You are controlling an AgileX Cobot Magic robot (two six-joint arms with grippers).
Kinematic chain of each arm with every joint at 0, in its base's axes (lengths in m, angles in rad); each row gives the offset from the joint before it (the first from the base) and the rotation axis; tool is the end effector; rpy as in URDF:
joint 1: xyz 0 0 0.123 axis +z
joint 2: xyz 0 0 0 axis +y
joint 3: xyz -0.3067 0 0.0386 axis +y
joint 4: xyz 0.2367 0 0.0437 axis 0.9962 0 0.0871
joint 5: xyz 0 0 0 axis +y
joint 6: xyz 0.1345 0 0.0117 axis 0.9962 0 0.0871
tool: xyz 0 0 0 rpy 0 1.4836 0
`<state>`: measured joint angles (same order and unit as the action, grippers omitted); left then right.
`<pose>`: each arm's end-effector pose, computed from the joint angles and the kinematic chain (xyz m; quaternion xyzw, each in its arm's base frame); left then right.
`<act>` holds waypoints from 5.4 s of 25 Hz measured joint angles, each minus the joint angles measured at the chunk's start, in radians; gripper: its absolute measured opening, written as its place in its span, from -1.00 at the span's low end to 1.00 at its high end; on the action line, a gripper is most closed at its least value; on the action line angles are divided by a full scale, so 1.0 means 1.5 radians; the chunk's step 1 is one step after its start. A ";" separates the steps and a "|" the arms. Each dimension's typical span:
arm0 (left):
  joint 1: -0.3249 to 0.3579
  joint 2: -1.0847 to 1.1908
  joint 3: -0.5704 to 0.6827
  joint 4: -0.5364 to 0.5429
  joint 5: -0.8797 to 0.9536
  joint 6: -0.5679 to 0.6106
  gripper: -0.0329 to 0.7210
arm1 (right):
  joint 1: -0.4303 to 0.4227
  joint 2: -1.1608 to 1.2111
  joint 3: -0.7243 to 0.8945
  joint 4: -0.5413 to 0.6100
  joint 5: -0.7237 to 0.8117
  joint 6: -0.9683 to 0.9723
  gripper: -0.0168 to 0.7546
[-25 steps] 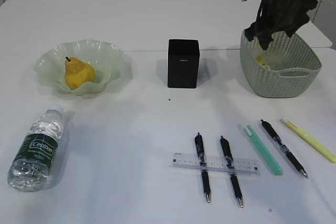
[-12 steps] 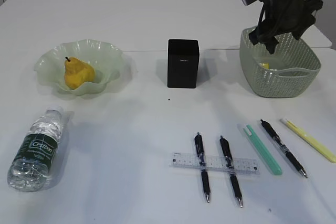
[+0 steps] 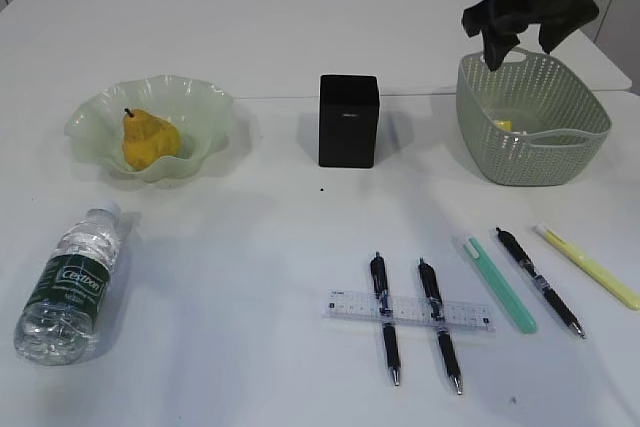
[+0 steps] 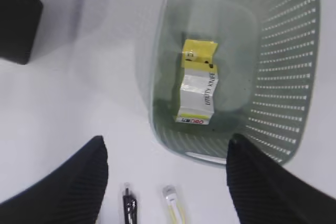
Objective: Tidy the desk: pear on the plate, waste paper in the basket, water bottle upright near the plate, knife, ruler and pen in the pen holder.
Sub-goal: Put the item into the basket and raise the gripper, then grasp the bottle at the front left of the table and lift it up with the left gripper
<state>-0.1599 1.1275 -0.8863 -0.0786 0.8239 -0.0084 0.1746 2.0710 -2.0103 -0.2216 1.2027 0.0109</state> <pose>0.2150 -0.0426 0.2908 0.0553 0.9542 -0.0598 0.2879 0.4693 0.0547 0.2813 -0.0984 0.9698 -0.0905 0.2041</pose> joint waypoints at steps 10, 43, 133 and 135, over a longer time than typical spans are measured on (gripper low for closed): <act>0.000 0.000 0.000 -0.001 0.064 0.000 0.18 | -0.002 -0.055 0.066 0.110 0.021 -0.046 0.36; 0.000 0.000 0.000 -0.001 0.099 0.000 0.18 | -0.002 -0.449 0.607 0.196 -0.020 -0.107 0.24; -0.050 0.500 -0.166 0.093 -0.051 -0.226 0.70 | -0.002 -0.491 0.667 0.242 -0.139 -0.109 0.24; -0.050 0.506 -0.166 0.092 -0.053 -0.226 0.70 | -0.002 -0.491 0.667 0.242 -0.139 -0.109 0.24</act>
<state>-0.2354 1.8863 -1.1354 0.0591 0.7450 -0.3481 0.1723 1.3349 -1.0094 0.1420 0.9945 -0.1530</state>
